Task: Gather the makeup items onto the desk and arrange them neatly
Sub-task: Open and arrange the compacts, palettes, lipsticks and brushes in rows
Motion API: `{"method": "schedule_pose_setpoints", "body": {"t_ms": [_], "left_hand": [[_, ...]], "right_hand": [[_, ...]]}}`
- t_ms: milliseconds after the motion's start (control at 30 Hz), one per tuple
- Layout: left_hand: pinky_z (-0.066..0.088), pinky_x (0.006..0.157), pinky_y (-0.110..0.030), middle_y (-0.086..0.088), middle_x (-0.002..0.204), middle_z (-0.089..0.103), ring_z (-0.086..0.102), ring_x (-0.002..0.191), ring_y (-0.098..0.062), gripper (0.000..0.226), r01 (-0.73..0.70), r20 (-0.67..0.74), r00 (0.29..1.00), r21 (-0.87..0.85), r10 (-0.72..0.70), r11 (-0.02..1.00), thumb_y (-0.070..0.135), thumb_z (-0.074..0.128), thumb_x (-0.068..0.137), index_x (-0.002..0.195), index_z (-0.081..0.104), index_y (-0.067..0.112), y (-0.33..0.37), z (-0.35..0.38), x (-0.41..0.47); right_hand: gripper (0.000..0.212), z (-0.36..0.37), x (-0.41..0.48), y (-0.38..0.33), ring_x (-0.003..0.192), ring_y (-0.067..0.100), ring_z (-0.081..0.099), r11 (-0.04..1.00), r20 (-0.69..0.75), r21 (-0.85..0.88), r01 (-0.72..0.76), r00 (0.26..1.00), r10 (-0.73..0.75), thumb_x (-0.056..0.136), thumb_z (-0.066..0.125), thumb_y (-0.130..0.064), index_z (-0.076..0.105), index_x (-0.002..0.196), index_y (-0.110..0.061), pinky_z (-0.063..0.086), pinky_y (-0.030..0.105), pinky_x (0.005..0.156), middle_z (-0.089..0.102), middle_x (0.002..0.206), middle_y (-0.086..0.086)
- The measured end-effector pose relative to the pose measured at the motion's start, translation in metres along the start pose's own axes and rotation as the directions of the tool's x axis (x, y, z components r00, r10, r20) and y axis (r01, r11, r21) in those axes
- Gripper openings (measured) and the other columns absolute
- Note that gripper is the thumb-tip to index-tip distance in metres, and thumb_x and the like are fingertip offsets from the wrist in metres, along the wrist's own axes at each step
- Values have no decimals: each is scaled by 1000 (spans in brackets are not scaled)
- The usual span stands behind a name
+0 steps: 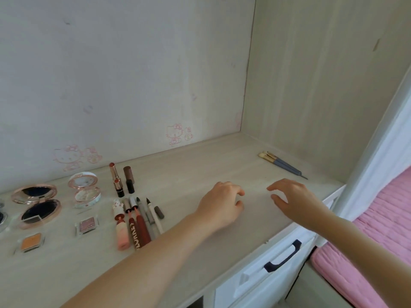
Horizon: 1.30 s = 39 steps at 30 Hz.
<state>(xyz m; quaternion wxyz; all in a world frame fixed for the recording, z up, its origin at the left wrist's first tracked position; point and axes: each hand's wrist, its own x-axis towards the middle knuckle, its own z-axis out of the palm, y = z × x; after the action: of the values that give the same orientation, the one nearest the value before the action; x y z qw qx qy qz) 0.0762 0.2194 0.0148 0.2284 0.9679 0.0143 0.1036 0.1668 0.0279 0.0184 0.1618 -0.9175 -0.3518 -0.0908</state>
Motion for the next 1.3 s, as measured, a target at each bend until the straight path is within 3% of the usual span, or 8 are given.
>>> {"method": "schedule_pose_setpoints", "body": {"t_ms": [233, 367, 500, 667, 800, 1100, 1200, 1300], "left_hand": [[39, 102, -38, -5, 135, 49, 39, 125, -25, 40, -64, -16, 998, -17, 63, 998, 21, 48, 92, 132, 53, 14, 29, 41, 80], [38, 101, -39, -8, 137, 45, 37, 124, -29, 43, -105, -56, 993, 41, 107, 994, 25, 47, 94, 135, 48, 12, 39, 63, 123], [36, 101, -39, -10, 138, 44, 36, 125, -31, 46, -145, -85, 984, 135, 157, 980, 32, 45, 95, 135, 46, 11, 40, 79, 158], [23, 110, -45, -6, 152, 30, 25, 136, -34, 57, -140, 52, 990, 236, 131, 962, 54, 35, 96, 146, 32, 28, 32, 87, 183], [19, 114, -48, -6, 153, 27, 24, 139, -32, 61, -124, 124, 988, 241, 97, 963, 61, 31, 94, 148, 28, 33, 29, 85, 191], [41, 94, -38, -4, 128, 50, 53, 109, -27, 34, -137, 39, 990, 111, 133, 984, 43, 42, 97, 114, 56, 16, 5, 67, 180], [45, 88, -37, -4, 114, 53, 55, 101, -24, 26, -133, 9, 991, 34, 132, 991, 35, 49, 95, 102, 59, 13, -1, 60, 176], [46, 90, -37, -5, 114, 53, 55, 101, -24, 16, -130, -50, 990, -16, 129, 991, 20, 53, 92, 97, 63, 9, -6, 56, 174]], "right_hand": [[27, -14, 53, 65, 105, 28, 59, 983, -75, 15, -181, 980, 182, 92, 53, -17, 64, 116, -12, 40, 27, 85, 63, 115, 9], [31, -12, 85, 87, 115, 28, 54, 957, -70, 57, -286, 955, 290, 94, 50, -18, 59, 123, -11, 40, 31, 95, 60, 124, 9], [32, -4, 114, 105, 109, 28, 57, 921, -36, 126, -370, 926, 377, 95, 50, -21, 58, 124, -10, 43, 31, 90, 63, 120, 10], [32, 9, 133, 114, 112, 30, 56, 930, 42, 94, -356, 934, 354, 96, 49, -21, 59, 123, -10, 42, 34, 95, 62, 123, 12], [31, 15, 139, 115, 113, 28, 55, 928, 64, 82, -364, 931, 360, 95, 51, -27, 61, 121, -13, 40, 29, 90, 63, 121, 10], [33, 9, 130, 99, 102, 23, 59, 925, 132, 8, -380, 917, 376, 90, 59, -34, 62, 118, -16, 43, 26, 83, 65, 115, 4], [27, 7, 125, 91, 86, 18, 59, 916, 173, 60, -397, 908, 382, 90, 60, -35, 64, 110, -19, 45, 24, 69, 65, 104, 2], [21, 4, 124, 86, 79, 18, 58, 902, 187, 82, -423, 896, 403, 93, 54, -29, 67, 103, -16, 43, 23, 58, 64, 87, 1]]}}
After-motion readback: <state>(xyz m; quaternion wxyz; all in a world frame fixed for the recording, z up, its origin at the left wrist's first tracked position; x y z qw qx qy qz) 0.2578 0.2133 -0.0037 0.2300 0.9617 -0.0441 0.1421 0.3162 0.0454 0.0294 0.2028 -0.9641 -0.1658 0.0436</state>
